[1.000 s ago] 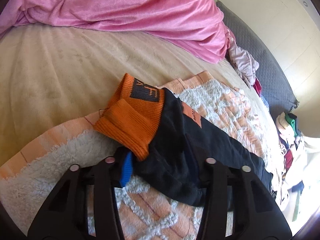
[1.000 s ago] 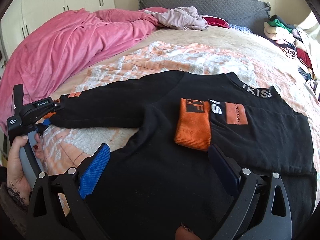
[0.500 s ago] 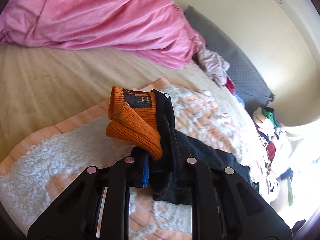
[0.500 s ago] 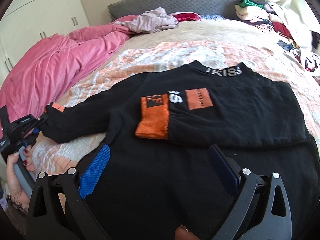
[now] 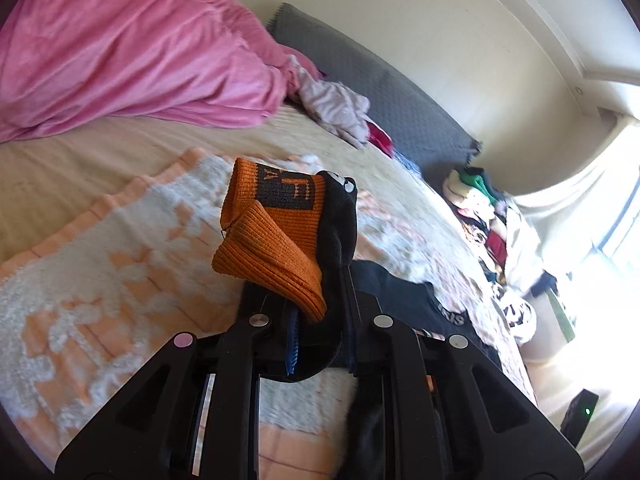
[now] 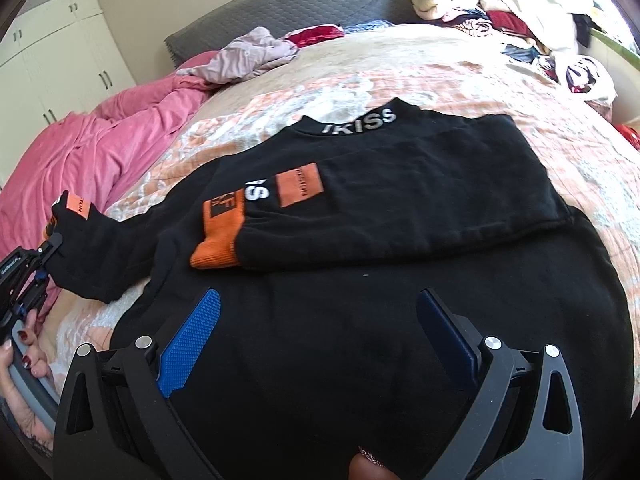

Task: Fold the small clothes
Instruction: 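Fold the second sleeve across the shirt body with the left tool, release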

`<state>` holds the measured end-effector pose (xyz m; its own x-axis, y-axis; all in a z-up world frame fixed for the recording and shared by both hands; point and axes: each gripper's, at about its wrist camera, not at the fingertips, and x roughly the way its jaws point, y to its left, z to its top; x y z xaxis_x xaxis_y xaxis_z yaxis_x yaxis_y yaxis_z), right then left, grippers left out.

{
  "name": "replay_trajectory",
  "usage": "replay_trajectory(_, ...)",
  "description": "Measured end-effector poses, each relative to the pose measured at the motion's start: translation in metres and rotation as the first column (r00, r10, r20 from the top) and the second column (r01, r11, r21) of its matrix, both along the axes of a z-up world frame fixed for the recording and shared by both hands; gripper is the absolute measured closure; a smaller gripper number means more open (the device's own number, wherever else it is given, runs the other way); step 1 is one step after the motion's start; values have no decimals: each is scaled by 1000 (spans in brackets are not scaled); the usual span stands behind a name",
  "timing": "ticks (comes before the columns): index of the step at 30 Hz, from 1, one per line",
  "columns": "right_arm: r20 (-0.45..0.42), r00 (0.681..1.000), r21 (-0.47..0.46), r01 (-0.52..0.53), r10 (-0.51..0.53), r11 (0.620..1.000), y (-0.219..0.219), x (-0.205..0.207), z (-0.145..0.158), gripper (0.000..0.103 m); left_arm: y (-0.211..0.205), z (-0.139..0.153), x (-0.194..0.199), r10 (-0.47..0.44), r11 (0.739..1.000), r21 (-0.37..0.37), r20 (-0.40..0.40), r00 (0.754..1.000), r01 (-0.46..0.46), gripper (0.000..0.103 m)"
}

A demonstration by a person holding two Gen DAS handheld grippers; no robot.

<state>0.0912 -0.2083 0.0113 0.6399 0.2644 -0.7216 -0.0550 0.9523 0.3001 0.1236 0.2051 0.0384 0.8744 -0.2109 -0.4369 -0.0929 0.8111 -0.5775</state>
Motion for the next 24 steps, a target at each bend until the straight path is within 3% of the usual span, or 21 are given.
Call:
replay_trajectory(8, 27, 997, 13, 72, -72, 997, -36, -8, 11, 5, -50, 20, 16, -168, 985, 34, 16, 986, 168, 93)
replay_trajectory(20, 38, 987, 49, 153, -155, 987, -74, -20, 22, 5, -112, 32, 45, -372, 925, 68, -26, 928, 373, 93)
replay_trajectory(24, 37, 983, 57, 180, -182, 982, -83, -20, 25, 5, -133, 28, 52, -440, 893, 84, -44, 897, 442, 93)
